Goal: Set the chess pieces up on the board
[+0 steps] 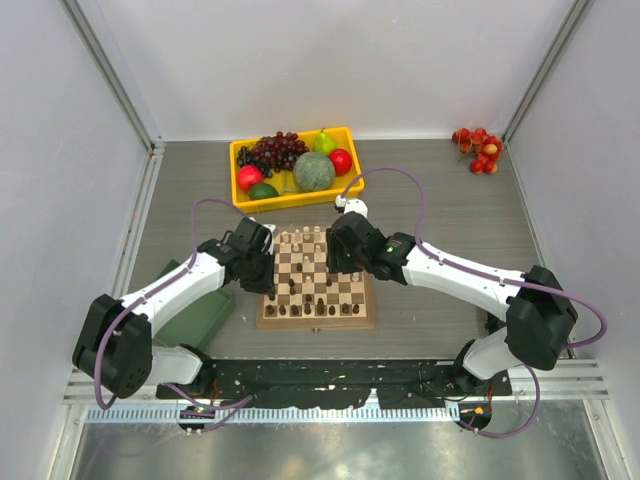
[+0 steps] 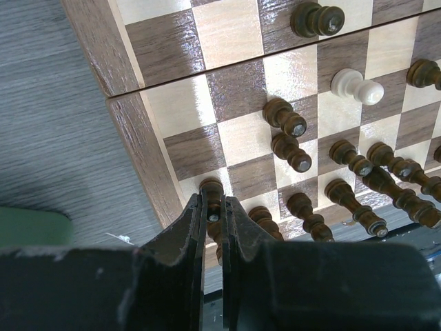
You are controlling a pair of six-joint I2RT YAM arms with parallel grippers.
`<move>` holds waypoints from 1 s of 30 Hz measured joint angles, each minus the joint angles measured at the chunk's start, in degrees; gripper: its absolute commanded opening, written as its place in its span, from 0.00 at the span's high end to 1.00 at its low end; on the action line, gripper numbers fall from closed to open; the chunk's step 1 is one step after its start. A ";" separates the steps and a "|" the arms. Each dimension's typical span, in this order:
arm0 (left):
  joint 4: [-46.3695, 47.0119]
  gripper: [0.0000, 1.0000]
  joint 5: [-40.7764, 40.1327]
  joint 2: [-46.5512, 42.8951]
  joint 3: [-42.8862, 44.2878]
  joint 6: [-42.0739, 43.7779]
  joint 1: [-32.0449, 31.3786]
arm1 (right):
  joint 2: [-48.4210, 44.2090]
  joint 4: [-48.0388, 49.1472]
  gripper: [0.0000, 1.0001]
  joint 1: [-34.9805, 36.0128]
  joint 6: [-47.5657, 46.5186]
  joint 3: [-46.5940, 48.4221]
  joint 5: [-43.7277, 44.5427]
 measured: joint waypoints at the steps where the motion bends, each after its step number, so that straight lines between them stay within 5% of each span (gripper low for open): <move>1: 0.00 0.89 -0.07 -0.02 0.00 0.00 -0.04 | 0.00 0.00 0.51 0.00 0.00 0.00 -0.02; 30: -2.29 0.63 -0.83 -0.20 -0.04 -0.24 -0.96 | 0.00 0.59 0.51 0.00 0.00 -0.02 -0.68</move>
